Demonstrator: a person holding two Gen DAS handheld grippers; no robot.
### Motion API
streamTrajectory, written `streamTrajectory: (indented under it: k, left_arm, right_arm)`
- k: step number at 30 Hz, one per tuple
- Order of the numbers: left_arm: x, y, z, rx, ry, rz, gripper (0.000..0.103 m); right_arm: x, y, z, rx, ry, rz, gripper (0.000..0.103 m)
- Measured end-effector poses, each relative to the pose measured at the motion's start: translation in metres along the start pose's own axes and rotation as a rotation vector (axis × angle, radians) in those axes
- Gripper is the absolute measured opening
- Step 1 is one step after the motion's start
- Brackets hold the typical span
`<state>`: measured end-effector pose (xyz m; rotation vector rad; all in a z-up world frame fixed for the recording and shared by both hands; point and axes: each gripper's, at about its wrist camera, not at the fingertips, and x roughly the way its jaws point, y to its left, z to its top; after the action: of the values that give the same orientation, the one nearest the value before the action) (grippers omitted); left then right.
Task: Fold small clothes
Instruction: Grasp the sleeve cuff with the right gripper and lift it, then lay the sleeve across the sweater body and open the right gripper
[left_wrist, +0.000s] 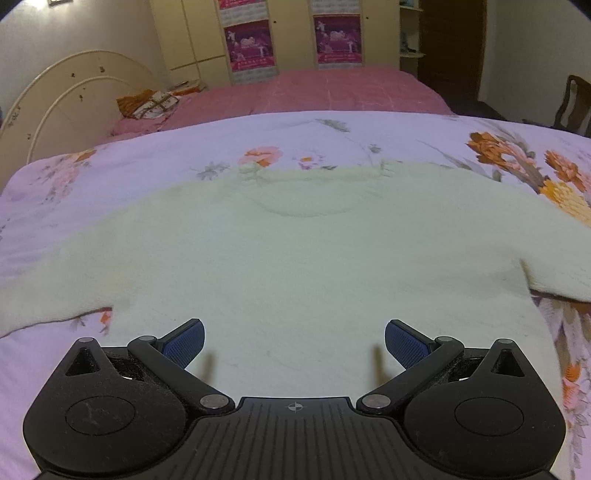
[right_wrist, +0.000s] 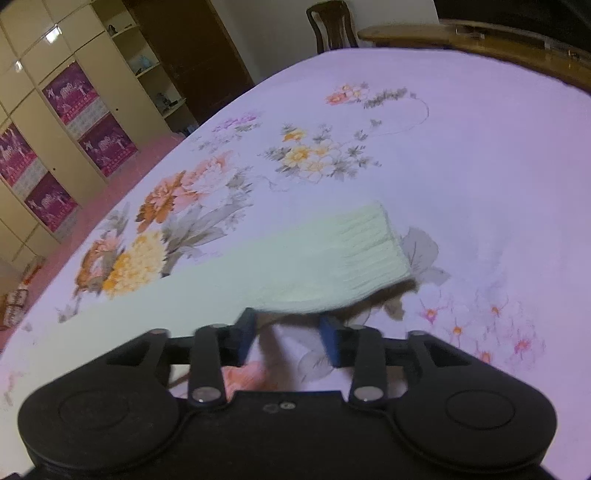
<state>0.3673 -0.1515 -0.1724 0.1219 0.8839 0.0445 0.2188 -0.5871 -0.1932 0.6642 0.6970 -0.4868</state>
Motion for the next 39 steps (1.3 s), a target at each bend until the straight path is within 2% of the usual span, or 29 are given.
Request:
streamTrajectory:
  k: [5, 7, 8, 9, 11, 12, 18, 23, 27, 30, 32, 36, 37, 39]
  left_arm:
    - [0.006, 0.003, 0.001, -0.017, 0.009, -0.005, 0.103]
    - [0.007, 0.003, 0.000, -0.014, 0.005, -0.012, 0.103]
    - [0.007, 0.003, -0.001, -0.010, -0.005, -0.013, 0.103]
    - [0.007, 0.003, -0.001, -0.005, -0.015, -0.017, 0.103]
    - [0.009, 0.004, -0.001, -0.013, -0.017, -0.035, 0.102]
    - [0.010, 0.005, 0.000, -0.023, -0.019, -0.046, 0.102]
    - [0.012, 0.018, 0.005, -0.062, -0.024, -0.060, 0.102]
    - [0.004, 0.049, 0.014, -0.116, -0.059, -0.032, 0.102]
    - [-0.005, 0.082, 0.018, -0.165, -0.086, -0.008, 0.102]
    - [-0.008, 0.108, 0.017, -0.209, -0.106, 0.008, 0.102]
    - [-0.008, 0.126, 0.014, -0.264, -0.102, -0.017, 0.102]
    - [0.002, 0.140, 0.010, -0.304, -0.078, -0.109, 0.102]
    - [0.004, 0.140, 0.009, -0.300, -0.076, -0.129, 0.102]
    - [0.012, 0.133, 0.008, -0.281, -0.057, -0.186, 0.102]
  right_arm:
    - [0.005, -0.001, 0.002, -0.029, -0.002, -0.032, 0.051]
    - [0.013, -0.005, 0.006, -0.003, -0.021, -0.043, 0.043]
    - [0.015, -0.005, 0.008, 0.001, -0.032, -0.051, 0.033]
    - [0.017, -0.005, 0.010, -0.001, -0.041, -0.053, 0.019]
    - [0.021, -0.002, 0.012, -0.004, -0.037, -0.034, 0.009]
    - [0.021, 0.001, 0.012, -0.003, -0.039, -0.016, 0.008]
    - [0.010, 0.052, 0.005, -0.160, -0.087, 0.077, 0.008]
    - [-0.004, 0.132, -0.007, -0.299, -0.089, 0.272, 0.007]
    - [-0.007, 0.212, -0.042, -0.435, -0.040, 0.451, 0.007]
    - [0.002, 0.267, -0.083, -0.525, 0.051, 0.555, 0.007]
    - [0.010, 0.297, -0.115, -0.600, 0.124, 0.602, 0.008]
    - [0.022, 0.334, -0.173, -0.759, 0.253, 0.613, 0.029]
    - [0.020, 0.336, -0.179, -0.767, 0.274, 0.617, 0.029]
    - [0.010, 0.331, -0.177, -0.762, 0.267, 0.620, 0.041]
